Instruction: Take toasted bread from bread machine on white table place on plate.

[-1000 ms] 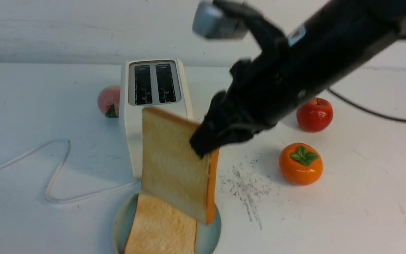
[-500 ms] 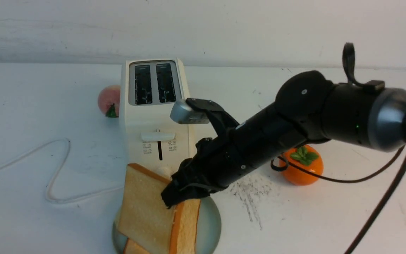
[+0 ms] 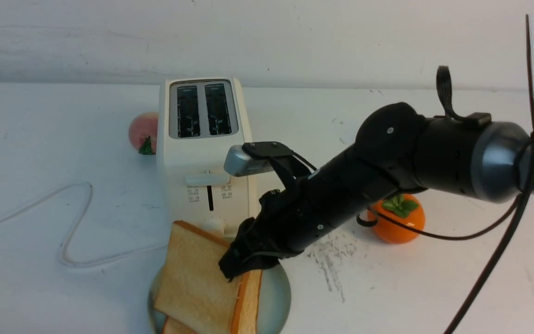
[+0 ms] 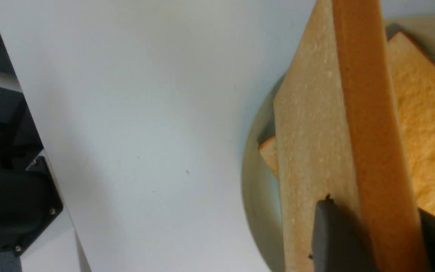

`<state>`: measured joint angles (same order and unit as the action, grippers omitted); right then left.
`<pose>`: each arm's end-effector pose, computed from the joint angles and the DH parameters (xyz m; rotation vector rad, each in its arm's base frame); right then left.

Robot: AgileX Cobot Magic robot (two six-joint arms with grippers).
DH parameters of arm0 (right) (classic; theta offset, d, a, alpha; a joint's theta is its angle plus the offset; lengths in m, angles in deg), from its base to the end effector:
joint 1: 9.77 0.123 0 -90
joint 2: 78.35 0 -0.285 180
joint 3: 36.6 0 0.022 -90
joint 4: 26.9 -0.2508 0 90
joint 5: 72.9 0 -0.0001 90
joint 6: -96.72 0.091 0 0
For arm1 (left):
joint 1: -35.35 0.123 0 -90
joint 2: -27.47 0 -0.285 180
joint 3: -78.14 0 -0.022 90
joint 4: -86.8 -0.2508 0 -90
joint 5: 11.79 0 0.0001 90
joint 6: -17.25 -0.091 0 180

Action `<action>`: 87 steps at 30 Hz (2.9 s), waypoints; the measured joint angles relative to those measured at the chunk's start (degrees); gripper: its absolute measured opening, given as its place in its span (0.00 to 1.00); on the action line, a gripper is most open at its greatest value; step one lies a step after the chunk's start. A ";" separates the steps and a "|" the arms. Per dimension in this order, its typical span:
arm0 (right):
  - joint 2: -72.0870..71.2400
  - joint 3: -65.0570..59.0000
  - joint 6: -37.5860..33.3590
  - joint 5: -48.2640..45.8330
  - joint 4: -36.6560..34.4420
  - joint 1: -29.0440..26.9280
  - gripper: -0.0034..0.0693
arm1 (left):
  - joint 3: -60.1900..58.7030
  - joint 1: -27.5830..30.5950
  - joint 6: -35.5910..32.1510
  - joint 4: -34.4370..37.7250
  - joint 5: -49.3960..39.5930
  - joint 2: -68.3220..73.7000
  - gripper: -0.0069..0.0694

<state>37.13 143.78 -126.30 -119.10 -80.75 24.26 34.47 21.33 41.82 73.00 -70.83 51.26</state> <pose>0.3014 0.2676 0.2320 -0.9855 2.4040 1.0234 0.0381 0.0097 0.3023 -0.1789 2.1736 -0.0850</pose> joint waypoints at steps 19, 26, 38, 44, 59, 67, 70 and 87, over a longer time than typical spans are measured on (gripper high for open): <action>-15.00 9.98 21.46 -7.66 45.49 0.00 0.71 | 0.00 0.00 0.00 0.00 0.00 0.00 0.08; -33.87 14.63 46.78 -22.77 72.59 0.00 0.14 | 0.00 0.00 0.00 0.95 4.65 0.00 0.08; -80.82 -13.31 67.30 -9.66 78.56 -0.05 0.03 | 0.00 0.00 0.05 10.03 23.16 0.00 0.08; -107.38 -38.35 72.99 6.07 83.24 -0.05 0.04 | -0.05 0.00 0.05 12.19 34.11 0.13 0.08; -99.64 -46.36 75.73 11.48 83.09 0.55 0.06 | -0.12 0.05 0.05 17.02 43.28 3.51 0.09; -99.64 -46.36 75.68 11.73 83.23 0.55 0.07 | -0.12 0.05 0.05 17.08 43.09 3.51 0.09; -99.64 -46.36 75.68 11.81 83.23 0.55 0.07 | -0.12 0.05 0.05 17.08 43.01 3.51 0.09; -99.64 -46.36 75.67 11.85 83.23 0.55 0.09 | -19.51 9.51 -0.17 13.80 50.44 -8.12 0.10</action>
<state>-62.51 97.42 -50.64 -107.25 2.48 24.80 14.97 30.83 41.65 86.80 -20.40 43.15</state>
